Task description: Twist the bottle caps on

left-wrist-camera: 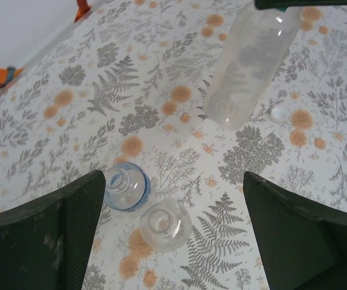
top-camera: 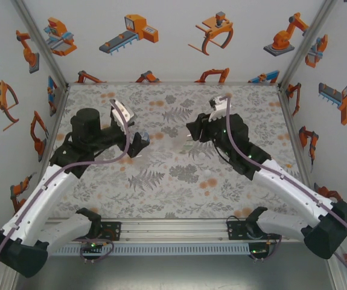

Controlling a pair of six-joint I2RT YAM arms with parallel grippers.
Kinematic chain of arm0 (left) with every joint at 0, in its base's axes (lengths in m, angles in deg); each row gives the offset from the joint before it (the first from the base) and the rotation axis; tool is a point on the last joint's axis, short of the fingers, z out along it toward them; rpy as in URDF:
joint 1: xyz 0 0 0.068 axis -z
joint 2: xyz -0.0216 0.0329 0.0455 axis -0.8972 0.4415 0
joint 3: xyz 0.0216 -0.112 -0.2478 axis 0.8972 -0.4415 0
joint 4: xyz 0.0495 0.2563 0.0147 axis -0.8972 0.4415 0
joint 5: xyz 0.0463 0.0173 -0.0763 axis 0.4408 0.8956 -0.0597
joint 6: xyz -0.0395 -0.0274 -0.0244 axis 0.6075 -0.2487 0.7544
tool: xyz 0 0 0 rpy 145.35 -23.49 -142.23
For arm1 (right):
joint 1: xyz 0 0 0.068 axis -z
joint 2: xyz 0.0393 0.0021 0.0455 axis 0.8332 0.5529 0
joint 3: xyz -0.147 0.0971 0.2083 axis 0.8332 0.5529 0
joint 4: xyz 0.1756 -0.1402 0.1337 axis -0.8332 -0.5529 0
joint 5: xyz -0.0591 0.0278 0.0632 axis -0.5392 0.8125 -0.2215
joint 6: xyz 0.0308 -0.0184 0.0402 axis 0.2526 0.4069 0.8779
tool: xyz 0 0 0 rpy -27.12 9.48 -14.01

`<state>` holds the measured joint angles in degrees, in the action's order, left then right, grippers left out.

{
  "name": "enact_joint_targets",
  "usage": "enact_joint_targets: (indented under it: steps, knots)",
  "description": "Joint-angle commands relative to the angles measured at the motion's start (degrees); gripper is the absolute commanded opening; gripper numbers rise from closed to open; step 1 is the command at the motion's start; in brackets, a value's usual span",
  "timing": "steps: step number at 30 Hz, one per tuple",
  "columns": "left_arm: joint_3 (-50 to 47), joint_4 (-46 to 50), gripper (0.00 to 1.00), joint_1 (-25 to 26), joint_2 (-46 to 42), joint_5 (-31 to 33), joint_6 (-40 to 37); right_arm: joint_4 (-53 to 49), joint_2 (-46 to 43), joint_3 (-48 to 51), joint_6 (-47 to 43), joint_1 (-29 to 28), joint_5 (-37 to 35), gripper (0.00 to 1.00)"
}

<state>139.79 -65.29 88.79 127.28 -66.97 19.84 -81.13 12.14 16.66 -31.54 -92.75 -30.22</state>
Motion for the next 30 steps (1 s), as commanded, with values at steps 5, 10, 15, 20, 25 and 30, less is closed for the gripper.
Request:
enact_joint_targets:
  steps: [5,10,15,20,25,30]
  knots:
    - [-4.07,-5.96,0.84,-7.42,0.86,-4.44,10.30,3.58,11.21,-6.80,-11.85,6.03,2.81,0.25]
    - [-7.89,-9.66,0.84,-10.19,-1.25,-2.56,10.41,9.62,19.36,-9.82,-13.36,8.81,4.64,0.25]
    - [-8.74,-9.50,0.84,-10.59,-1.71,-1.17,9.52,13.50,27.09,-13.00,-14.83,10.83,5.26,0.25]
    - [-9.17,-10.89,0.84,-11.36,-1.00,-1.77,9.81,16.00,32.03,-14.97,-16.24,12.26,6.79,0.28]
    - [-8.99,-10.86,0.84,-12.14,0.16,-2.89,10.14,16.65,34.09,-15.48,-16.12,13.59,7.74,0.33]
    - [-8.81,-10.88,0.84,-12.42,0.86,-3.66,10.19,15.83,34.87,-15.20,-16.03,13.79,8.27,0.42]
